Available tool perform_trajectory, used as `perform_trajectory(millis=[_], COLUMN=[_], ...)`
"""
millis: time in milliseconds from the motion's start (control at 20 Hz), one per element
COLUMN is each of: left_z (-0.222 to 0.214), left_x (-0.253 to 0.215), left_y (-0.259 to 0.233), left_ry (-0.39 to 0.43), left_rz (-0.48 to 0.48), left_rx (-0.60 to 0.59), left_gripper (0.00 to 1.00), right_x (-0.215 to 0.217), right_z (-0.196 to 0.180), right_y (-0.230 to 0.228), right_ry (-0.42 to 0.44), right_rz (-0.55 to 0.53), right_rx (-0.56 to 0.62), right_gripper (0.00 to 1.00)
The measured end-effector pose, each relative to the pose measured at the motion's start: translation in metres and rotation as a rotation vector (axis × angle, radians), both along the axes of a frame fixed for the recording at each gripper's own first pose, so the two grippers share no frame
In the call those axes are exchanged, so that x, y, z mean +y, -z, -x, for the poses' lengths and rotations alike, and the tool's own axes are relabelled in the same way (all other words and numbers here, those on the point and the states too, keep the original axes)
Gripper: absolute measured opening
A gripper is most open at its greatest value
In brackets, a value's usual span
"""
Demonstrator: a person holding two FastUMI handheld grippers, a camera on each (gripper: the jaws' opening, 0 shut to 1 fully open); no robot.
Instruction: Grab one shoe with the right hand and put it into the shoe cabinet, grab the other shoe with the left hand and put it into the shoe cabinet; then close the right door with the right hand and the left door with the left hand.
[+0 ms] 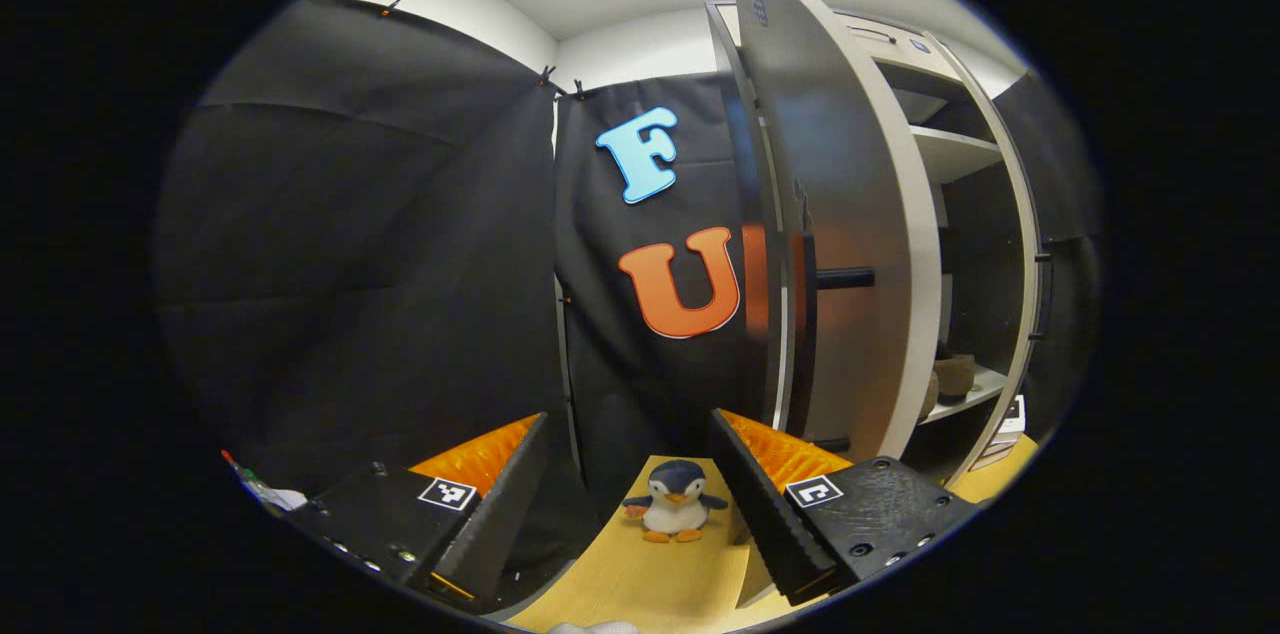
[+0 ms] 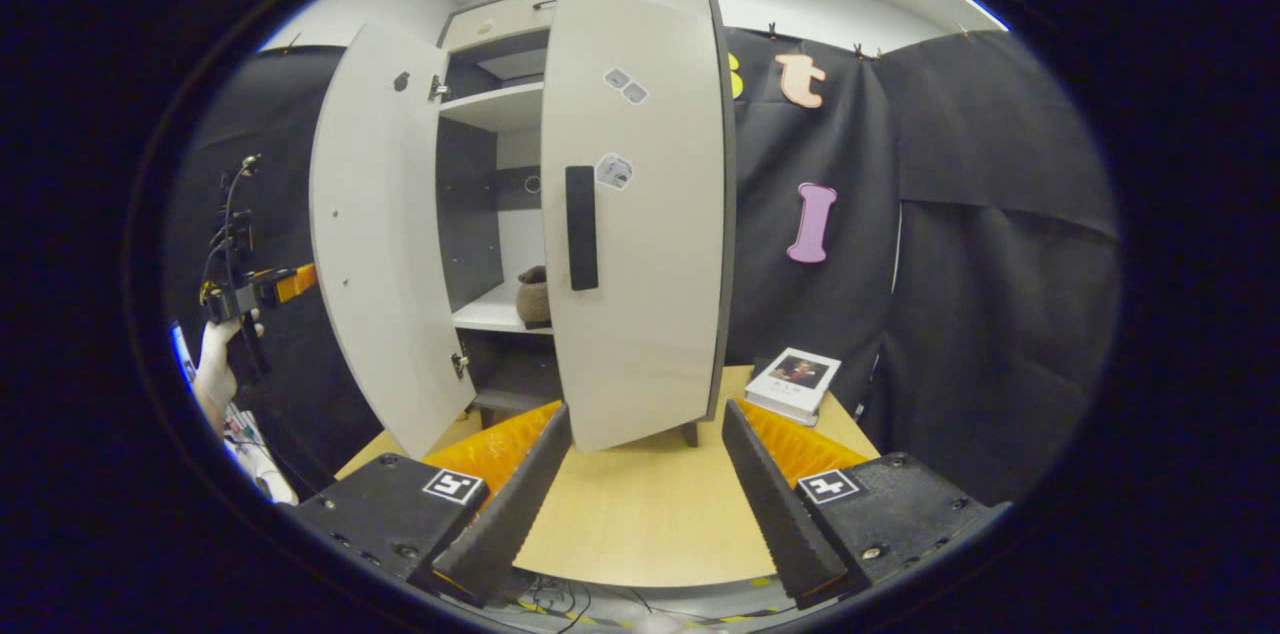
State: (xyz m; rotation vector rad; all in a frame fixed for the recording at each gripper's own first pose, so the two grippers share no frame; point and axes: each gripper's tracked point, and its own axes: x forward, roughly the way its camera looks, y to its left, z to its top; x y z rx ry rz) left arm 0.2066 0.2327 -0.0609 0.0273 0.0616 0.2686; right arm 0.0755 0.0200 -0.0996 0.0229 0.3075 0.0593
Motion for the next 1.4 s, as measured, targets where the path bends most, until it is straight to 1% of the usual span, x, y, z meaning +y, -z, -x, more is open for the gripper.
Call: perform_trajectory(millis=[100,150,250,350,550,600,650,750,800,850,950,1100,1150,1200,1250,1300,1400], left_z=[-0.006,-0.009,-0.005,-0.006,-0.004,-0.004,-0.003,-0.003,-0.002,-0.003,-0.006,-0.015,-0.018,-0.022,-0.026,-0.029,-0.030], left_x=[-0.009,-0.012,-0.009,-0.013,-0.020,-0.023,-0.029,-0.044,-0.054,-0.064,-0.087,-0.123,-0.131,-0.138,-0.142,-0.147,-0.154], left_y=[-0.004,-0.006,-0.010,-0.010,-0.008,-0.009,-0.009,-0.009,-0.009,-0.010,-0.011,-0.011,-0.014,-0.017,-0.018,-0.021,-0.023], left_ry=[0.035,0.038,0.016,0.010,-0.006,-0.010,-0.010,0.009,0.021,0.035,0.068,0.127,0.137,0.144,0.149,0.147,0.153], left_rz=[-0.002,-0.012,-0.048,-0.050,-0.049,-0.050,-0.039,-0.017,-0.016,-0.020,-0.029,-0.007,-0.005,-0.008,-0.002,0.010,0.016], left_rx=[-0.008,-0.014,-0.026,-0.023,-0.021,-0.019,-0.022,-0.020,-0.020,-0.017,-0.019,-0.025,-0.031,-0.037,-0.039,-0.041,-0.037], left_gripper=[0.96,0.96,0.92,0.92,0.84,0.94,0.82,0.81,0.71,0.81,0.81,0.82,0.92,0.77,0.91,0.98,0.96], right_x=[-0.005,-0.008,-0.012,-0.017,-0.025,-0.027,-0.027,-0.031,-0.035,-0.038,-0.046,-0.057,-0.060,-0.065,-0.067,-0.069,-0.072], right_z=[0.003,0.004,0.009,0.012,0.014,0.014,0.015,0.017,0.017,0.017,0.015,0.013,0.011,0.009,0.007,0.004,0.003], right_y=[0.002,0.002,0.003,0.006,0.010,0.011,0.011,0.011,0.012,0.011,0.010,0.009,0.006,0.004,0.002,0.002,-0.004], right_ry=[0.014,0.020,0.023,0.025,0.020,0.017,0.012,0.001,-0.001,-0.003,-0.002,0.006,0.010,0.012,0.014,0.012,0.012], right_rz=[0.006,0.007,0.003,0.003,-0.004,-0.008,-0.013,-0.013,-0.010,-0.012,-0.018,-0.029,-0.029,-0.028,-0.025,-0.024,-0.022], right_rx=[0.002,0.001,0.001,0.008,0.018,0.020,0.019,0.016,0.015,0.012,0.011,0.008,0.002,-0.004,-0.008,-0.011,-0.021], right_gripper=[1.00,1.00,1.00,0.99,0.99,1.00,0.99,0.99,0.99,0.99,1.00,0.99,0.99,1.00,1.00,0.99,0.99])
